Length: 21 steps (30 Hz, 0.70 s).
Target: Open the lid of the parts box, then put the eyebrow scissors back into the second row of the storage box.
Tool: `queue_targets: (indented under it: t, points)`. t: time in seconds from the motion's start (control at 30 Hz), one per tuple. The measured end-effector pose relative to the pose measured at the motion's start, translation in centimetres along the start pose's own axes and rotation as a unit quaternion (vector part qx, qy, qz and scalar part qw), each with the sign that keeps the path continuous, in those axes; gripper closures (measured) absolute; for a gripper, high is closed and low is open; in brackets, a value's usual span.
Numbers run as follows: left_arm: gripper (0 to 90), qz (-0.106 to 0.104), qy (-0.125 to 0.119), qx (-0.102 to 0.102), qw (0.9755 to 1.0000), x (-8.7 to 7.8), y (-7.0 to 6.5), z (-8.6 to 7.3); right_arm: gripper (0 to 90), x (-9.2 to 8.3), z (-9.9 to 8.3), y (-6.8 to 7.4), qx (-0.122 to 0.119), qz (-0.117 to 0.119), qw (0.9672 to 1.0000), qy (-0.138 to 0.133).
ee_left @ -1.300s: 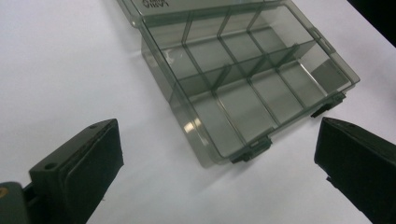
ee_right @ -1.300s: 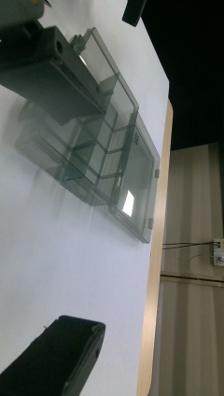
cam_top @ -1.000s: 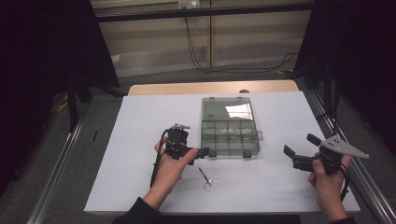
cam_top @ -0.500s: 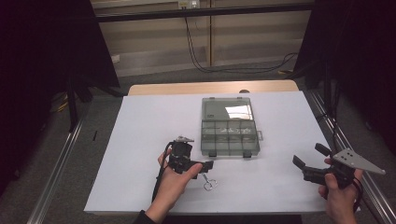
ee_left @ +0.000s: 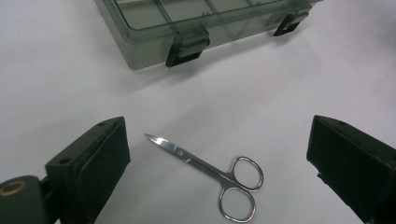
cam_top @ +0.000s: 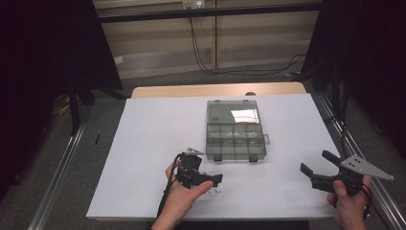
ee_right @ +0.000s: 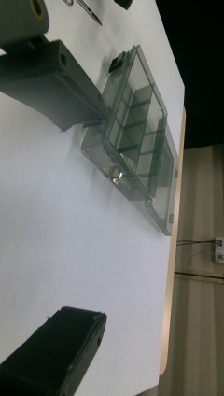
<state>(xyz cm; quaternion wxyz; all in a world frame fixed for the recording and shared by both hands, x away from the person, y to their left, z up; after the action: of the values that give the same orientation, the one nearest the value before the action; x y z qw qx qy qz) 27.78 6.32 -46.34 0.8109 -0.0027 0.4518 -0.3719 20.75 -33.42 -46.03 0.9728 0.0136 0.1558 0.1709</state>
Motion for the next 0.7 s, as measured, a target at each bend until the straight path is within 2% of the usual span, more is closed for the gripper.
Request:
queue_targets:
  t: [0.03,0.3,0.4,0.43,0.5,0.53,0.57,0.6,0.67,0.7]
  points:
    - [8.3,0.007,-0.002,0.000,1.0000,0.06,-0.03,-0.08,4.9,-0.03,0.02,0.04,0.000,-0.001,1.0000,0.000]
    - [21.8,0.013,-0.019,-0.008,0.9997,0.13,-0.08,-0.60,4.9,0.13,-0.08,0.08,0.004,0.000,1.0000,0.003]
    - [25.5,0.035,-0.015,-0.008,0.9993,0.18,-0.19,-0.61,5.4,0.17,-0.10,0.08,0.001,-0.001,1.0000,0.004]
    - [26.9,0.039,-0.018,-0.016,0.9989,0.29,-0.25,-0.59,5.5,0.17,-0.13,0.13,0.001,-0.001,1.0000,0.006]
    - [29.6,0.026,-0.003,-0.035,0.9990,0.32,-0.05,-0.60,5.5,0.19,-0.19,0.16,0.001,0.000,1.0000,0.006]
    - [29.9,0.031,-0.001,-0.035,0.9989,0.39,-0.02,-0.63,5.6,0.25,-0.22,0.11,-0.001,0.001,1.0000,0.005]
    - [31.2,0.053,0.001,-0.025,0.9983,0.46,0.00,-0.69,5.6,0.27,-0.24,0.10,0.000,0.001,1.0000,0.006]
    - [32.6,0.064,0.003,-0.022,0.9977,0.54,-0.05,-0.76,5.7,0.34,-0.26,0.06,0.000,0.001,1.0000,0.006]
    - [37.0,0.055,0.006,-0.026,0.9982,0.61,0.03,-0.90,6.4,0.55,-0.31,0.08,0.005,-0.001,0.9999,0.009]
    - [39.8,0.061,0.001,-0.025,0.9978,0.70,-0.03,-0.98,6.4,0.63,-0.31,0.11,0.006,0.000,0.9999,0.009]
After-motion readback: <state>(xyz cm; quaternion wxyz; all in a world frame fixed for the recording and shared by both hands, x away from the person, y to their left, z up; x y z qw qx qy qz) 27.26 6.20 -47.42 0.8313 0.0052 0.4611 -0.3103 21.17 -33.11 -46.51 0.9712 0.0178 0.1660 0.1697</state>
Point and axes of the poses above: each handheld gripper's, and its own axes: x roughly forward along the jaws, z roughly out of its top, y roughly to its left, the point moved 2 cm from there along x, roughly forward along the jaws, and after that the axes turned 2 degrees about -z, right-handed, at the moved point
